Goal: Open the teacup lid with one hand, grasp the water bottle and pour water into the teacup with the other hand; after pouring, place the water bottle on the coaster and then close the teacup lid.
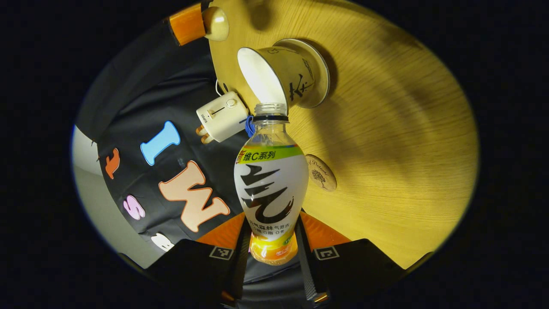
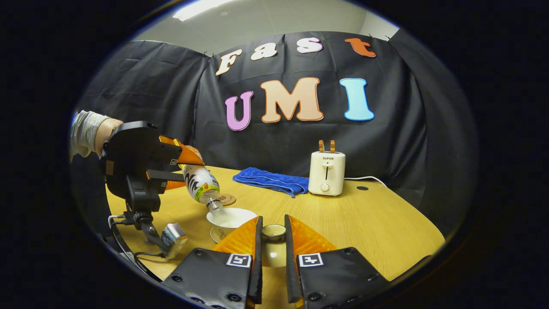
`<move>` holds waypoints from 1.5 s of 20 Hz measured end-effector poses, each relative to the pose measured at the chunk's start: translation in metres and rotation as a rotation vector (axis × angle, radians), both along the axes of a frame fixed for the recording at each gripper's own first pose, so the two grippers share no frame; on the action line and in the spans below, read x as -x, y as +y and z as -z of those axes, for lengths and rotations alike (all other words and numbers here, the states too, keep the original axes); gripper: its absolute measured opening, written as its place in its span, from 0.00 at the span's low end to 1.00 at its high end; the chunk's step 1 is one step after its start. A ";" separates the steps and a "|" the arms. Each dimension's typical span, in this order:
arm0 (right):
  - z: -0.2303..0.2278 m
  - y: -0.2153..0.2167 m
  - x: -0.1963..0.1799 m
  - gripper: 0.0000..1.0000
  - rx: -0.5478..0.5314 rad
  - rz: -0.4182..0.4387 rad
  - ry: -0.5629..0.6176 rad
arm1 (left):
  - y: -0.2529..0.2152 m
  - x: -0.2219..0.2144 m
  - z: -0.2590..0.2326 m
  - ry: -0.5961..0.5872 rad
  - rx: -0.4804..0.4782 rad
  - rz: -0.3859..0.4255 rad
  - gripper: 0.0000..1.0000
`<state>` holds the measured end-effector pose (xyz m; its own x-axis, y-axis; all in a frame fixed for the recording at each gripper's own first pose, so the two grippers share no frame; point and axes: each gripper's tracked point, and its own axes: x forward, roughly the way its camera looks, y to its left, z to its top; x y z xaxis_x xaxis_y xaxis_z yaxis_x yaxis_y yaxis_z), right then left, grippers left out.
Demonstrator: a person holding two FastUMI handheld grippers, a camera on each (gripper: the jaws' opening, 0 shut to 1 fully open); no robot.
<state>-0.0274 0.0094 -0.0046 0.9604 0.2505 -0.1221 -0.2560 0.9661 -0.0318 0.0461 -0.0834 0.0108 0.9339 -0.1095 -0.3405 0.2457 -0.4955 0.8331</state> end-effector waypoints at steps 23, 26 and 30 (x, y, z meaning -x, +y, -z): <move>0.005 0.017 0.001 0.26 0.014 -0.016 0.017 | -0.020 0.027 0.044 0.384 1.070 -0.236 0.52; 0.005 0.022 0.002 0.25 0.030 -0.028 0.020 | -0.021 0.026 0.039 0.403 1.210 -0.256 0.52; 0.003 0.030 0.002 0.24 0.031 -0.039 0.018 | -0.018 0.017 0.028 0.400 1.343 -0.274 0.52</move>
<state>-0.0297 0.0395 -0.0080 0.9476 0.2834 -0.1477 -0.2941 0.9541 -0.0567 0.0288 -0.1015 -0.0176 0.8455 -0.3892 -0.3657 0.5294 0.7009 0.4780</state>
